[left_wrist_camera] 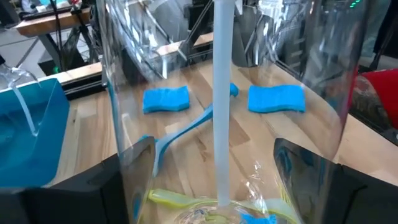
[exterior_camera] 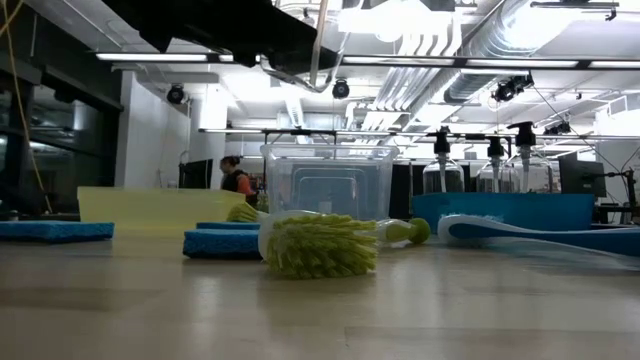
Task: Pick & Place Kitchen Sink Supplies
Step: Put the transparent spray bottle into the blue bin
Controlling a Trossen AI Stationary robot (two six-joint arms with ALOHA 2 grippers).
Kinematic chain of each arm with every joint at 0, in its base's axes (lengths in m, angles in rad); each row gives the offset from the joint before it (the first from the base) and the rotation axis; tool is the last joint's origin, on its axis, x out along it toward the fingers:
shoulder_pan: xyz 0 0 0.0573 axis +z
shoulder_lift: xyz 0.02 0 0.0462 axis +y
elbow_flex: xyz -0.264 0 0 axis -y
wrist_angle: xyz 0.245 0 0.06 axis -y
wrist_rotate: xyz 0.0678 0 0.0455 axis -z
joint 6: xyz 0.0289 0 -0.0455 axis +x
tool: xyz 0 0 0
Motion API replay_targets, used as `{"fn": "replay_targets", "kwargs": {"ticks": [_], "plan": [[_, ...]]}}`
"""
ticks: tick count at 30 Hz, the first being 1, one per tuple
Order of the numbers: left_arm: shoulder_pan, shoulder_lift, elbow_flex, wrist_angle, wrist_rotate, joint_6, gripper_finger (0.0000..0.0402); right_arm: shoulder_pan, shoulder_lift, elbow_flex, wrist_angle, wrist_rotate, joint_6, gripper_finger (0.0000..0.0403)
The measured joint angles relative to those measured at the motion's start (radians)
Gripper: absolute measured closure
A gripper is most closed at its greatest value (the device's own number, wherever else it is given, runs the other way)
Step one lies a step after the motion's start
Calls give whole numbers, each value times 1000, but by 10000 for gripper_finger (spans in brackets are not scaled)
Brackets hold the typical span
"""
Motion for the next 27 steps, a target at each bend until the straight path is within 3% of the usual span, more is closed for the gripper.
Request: {"fn": "replay_targets", "kwargs": {"ticks": [5,8,18,23,27], "plan": [[-2,0,0,0,9,-3,85,17,25,126,-297,17,43,164],[-2,0,0,0,54,-10,85,20,36,138,-341,10,9,163],[-2,0,0,0,338,-61,85,13,35,117,-255,-112,-93,167],[-2,0,0,2,365,-78,85,13,37,117,-170,-239,-148,171],[-3,0,0,2,397,-77,85,10,62,117,-110,-269,-181,172]]}}
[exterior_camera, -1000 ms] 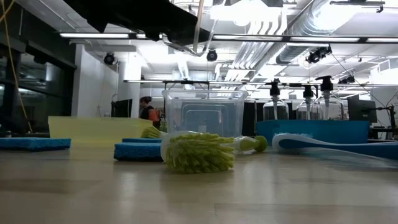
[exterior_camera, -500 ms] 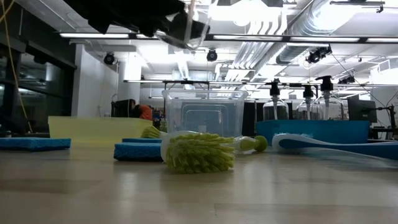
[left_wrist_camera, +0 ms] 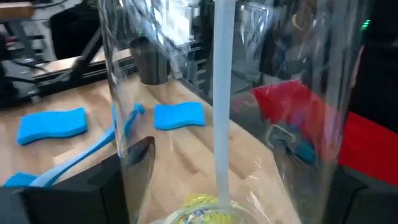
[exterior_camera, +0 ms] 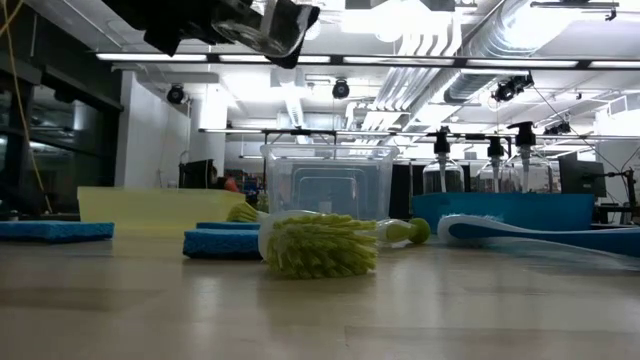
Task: Pick & Place Kitchen Sink Supplies
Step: Put the transparent spray bottle into the blue bin
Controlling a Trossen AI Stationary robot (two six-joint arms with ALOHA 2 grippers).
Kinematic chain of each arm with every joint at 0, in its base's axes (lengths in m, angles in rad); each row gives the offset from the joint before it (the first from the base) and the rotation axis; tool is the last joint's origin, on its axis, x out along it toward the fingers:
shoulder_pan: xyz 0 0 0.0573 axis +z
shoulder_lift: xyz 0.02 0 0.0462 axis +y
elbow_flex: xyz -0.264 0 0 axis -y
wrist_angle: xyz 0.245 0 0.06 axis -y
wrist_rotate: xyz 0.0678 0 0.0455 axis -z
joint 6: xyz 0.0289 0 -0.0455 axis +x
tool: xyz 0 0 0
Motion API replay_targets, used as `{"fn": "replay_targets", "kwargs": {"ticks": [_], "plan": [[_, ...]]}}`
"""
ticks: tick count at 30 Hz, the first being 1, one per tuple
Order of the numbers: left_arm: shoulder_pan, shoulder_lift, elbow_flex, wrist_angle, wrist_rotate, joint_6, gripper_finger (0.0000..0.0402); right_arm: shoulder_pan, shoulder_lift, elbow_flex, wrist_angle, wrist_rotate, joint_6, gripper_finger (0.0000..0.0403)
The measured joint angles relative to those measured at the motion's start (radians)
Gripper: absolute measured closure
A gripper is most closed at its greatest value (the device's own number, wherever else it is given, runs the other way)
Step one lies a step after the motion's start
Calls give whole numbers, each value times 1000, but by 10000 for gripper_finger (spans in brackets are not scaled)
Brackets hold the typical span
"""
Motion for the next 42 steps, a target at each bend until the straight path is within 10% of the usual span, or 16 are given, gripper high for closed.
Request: {"fn": "replay_targets", "kwargs": {"ticks": [42], "plan": [[0,1,1,-9,126,-27,85,-57,129,0,309,-185,-77,259]]}}
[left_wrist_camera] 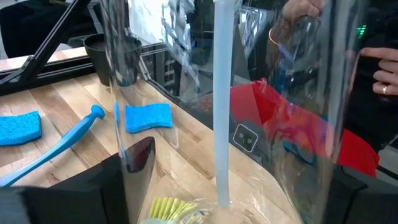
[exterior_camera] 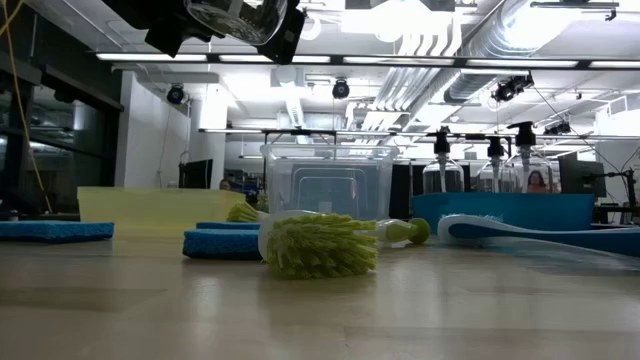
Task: Pick & Place Kitchen Sink Supplies
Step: Put the transparent spray bottle into the blue bin
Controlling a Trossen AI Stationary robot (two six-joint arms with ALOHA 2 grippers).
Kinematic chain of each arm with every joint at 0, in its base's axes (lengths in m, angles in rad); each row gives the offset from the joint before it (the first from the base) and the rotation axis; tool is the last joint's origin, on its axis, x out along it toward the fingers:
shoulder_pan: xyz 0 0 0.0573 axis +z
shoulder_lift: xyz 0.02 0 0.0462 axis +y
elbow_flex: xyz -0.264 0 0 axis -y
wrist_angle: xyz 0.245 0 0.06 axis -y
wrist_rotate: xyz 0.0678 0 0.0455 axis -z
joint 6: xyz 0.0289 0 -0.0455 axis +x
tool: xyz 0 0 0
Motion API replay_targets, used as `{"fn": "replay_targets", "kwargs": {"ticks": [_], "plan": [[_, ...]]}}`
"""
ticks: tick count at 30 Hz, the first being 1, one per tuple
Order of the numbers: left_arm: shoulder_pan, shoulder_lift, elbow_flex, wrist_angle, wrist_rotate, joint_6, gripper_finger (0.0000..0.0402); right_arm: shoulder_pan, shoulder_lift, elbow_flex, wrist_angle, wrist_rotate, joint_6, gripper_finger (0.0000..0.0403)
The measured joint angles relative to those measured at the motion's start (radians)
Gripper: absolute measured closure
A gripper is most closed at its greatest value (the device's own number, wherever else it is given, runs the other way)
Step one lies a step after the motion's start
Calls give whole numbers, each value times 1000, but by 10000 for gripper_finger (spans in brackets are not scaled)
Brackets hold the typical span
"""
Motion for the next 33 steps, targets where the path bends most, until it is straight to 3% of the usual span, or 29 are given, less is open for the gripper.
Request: {"fn": "replay_targets", "kwargs": {"ticks": [11,20,33], "plan": [[0,0,0,6,-2,-3,83,0,0,0,-1,1,22,269],[0,0,-1,11,-27,0,39,1,-2,1,-8,2,44,271],[2,0,-2,-29,-135,10,20,2,-2,1,-61,41,97,272]]}}
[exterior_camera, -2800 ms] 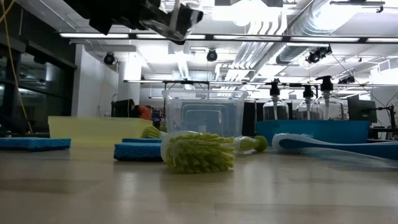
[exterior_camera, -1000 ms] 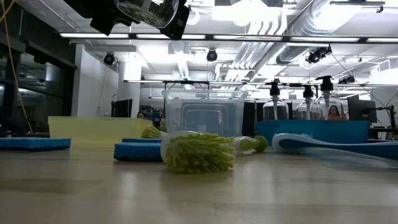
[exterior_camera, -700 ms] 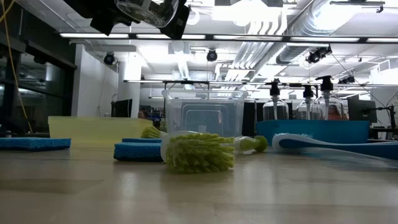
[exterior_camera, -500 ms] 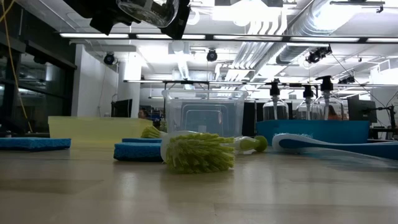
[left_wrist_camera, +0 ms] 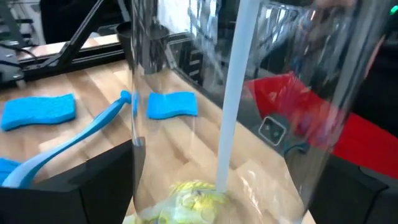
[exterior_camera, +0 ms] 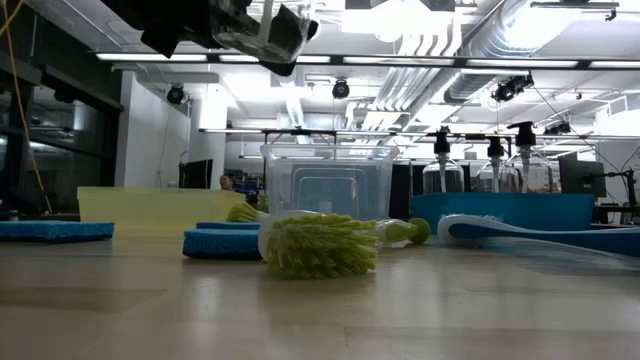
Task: Pick & Place Kitchen Sink Supplies
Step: Put the transparent spray bottle into the blue bin
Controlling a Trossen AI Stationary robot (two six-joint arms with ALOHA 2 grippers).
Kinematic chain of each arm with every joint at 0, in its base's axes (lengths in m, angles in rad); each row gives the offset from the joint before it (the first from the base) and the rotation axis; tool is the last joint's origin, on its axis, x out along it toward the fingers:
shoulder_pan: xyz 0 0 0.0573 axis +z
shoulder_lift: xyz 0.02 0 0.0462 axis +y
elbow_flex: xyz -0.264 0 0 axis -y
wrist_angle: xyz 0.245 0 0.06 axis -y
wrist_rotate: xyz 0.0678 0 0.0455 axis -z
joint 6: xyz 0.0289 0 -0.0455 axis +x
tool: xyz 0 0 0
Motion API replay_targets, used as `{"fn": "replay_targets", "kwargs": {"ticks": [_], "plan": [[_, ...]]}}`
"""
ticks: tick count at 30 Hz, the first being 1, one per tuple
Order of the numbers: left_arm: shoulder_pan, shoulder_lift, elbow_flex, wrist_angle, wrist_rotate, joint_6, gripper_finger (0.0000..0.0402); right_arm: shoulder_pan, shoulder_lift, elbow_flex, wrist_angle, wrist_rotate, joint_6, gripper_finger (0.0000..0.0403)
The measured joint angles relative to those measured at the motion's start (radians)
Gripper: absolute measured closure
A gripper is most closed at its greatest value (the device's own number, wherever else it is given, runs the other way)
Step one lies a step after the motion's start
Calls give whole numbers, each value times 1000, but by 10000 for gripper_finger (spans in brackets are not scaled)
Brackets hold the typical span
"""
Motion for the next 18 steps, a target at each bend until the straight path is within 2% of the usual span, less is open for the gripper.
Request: {"fn": "replay_targets", "kwargs": {"ticks": [5,15,18], "plan": [[-1,-28,0,-70,-100,36,20,0,0,1,-42,46,45,272],[2,-176,3,-237,-343,64,20,2,6,-3,-189,199,212,273],[2,-211,3,-308,-421,65,20,2,4,-3,-229,280,260,273]]}}
